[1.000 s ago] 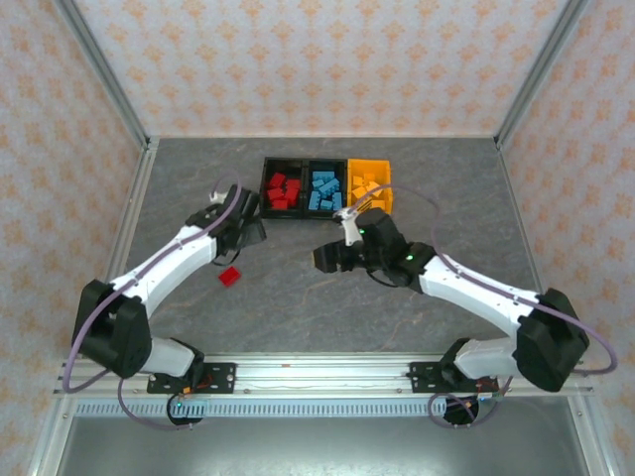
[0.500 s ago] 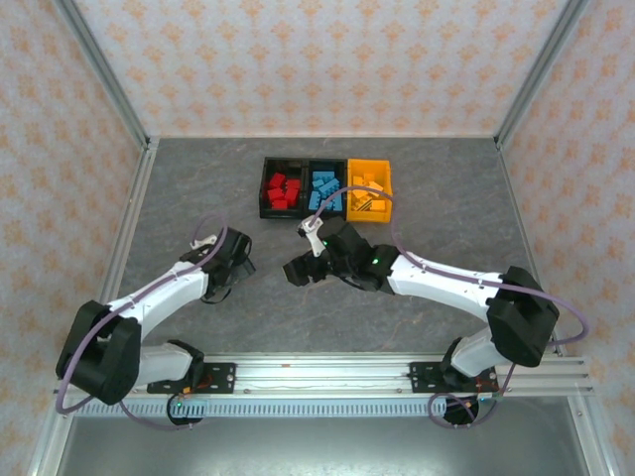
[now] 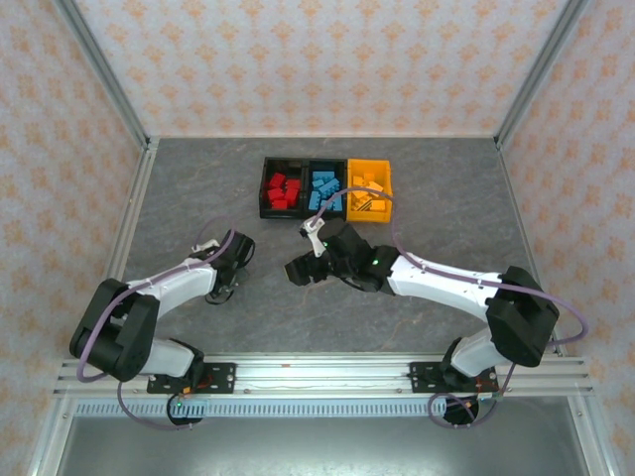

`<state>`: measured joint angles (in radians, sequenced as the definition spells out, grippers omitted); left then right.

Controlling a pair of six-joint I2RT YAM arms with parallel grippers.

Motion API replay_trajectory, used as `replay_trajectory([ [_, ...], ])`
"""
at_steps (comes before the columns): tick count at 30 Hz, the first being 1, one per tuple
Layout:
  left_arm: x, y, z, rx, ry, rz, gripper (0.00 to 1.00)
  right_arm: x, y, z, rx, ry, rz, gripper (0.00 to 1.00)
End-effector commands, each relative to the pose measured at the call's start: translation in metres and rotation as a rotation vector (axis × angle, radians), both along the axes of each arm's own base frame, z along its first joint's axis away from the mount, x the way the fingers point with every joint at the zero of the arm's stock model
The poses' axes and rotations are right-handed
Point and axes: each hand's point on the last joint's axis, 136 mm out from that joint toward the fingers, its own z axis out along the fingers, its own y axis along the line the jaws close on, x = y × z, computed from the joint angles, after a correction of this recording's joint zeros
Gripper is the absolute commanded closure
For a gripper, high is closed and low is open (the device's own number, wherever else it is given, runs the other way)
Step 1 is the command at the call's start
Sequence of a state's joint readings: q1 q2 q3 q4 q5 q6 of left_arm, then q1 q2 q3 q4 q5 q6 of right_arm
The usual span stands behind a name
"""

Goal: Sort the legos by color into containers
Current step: Pick up the lego from the middle-left of the table.

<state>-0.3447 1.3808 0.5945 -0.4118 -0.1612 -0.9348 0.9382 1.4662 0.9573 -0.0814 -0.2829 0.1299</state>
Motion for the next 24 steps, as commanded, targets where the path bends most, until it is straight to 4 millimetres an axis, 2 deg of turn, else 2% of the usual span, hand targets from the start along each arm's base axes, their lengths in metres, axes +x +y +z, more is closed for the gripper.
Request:
replay_trajectory([
  [1,0.005,0.002,0.003,0.003,-0.028,0.002,0.51,0.002,0.000,-0.006,-0.007,0.004,-0.021,0.21],
  [7,0.014,-0.005,0.022,-0.022,-0.080,-0.035,0.52,-0.003,0.004,-0.011,0.009,0.034,-0.002,0.21],
  [13,0.038,-0.019,0.052,-0.061,-0.155,-0.087,0.53,0.002,-0.004,0.001,0.047,0.023,-0.034,0.22],
  [17,0.063,-0.032,0.075,-0.080,-0.191,-0.127,0.53,0.014,-0.020,0.007,0.083,0.031,-0.092,0.22],
  [24,0.116,-0.062,0.108,-0.093,-0.231,-0.211,0.53,0.040,-0.058,0.015,0.105,0.015,-0.259,0.22],
])
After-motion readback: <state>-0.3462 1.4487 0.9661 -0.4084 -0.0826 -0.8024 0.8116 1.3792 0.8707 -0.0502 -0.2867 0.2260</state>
